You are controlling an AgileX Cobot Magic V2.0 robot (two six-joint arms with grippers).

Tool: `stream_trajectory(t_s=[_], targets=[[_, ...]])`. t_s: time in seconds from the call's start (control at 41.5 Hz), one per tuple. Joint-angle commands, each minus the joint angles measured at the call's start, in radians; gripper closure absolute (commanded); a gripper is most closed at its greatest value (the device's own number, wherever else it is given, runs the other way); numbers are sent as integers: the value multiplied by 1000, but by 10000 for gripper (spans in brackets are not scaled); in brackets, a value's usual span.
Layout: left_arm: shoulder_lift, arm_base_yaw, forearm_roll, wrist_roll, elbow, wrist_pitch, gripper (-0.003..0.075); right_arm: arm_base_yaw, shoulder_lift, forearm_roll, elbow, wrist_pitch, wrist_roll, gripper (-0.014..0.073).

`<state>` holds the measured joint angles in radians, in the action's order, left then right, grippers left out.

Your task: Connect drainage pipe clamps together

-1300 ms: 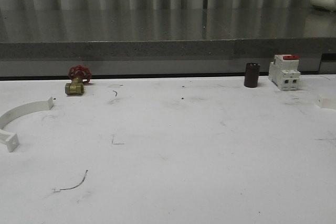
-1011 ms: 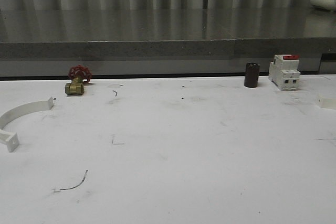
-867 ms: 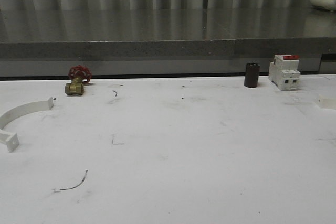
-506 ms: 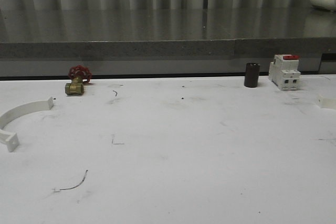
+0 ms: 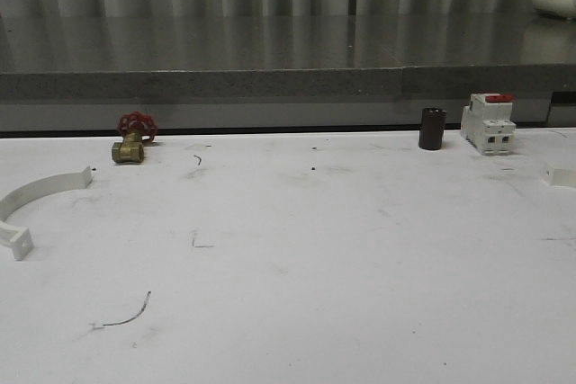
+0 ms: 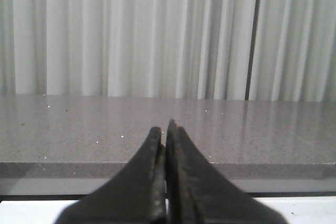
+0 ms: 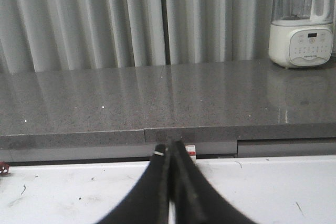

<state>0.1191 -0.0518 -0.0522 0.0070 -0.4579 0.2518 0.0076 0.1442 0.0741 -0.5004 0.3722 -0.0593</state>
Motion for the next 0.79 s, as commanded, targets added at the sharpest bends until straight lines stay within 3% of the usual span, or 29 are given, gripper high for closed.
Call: stream_trajectory(t_s=[0.0,0.096,0.241,0.626,0.698,0.771], targets=[[105,4,-1,2,-133,30,741,-5,110,-3,-116,14,4,662],[210,4,-1,2,-220,111,741,-5,225,-11,-192,109,4,662],[326,4,-1,2,-223,140,741,-5,362,-26,-188,154,4,662],[569,4,-3,2,-195,153,741,-5,616,-27,-188,171,4,652],[614,4,10,2,-195,168,717,-5,642,-37,-188,170,4,535],[661,4,40,2,-195,183,601,-5,660,-52,-188,172,4,341]])
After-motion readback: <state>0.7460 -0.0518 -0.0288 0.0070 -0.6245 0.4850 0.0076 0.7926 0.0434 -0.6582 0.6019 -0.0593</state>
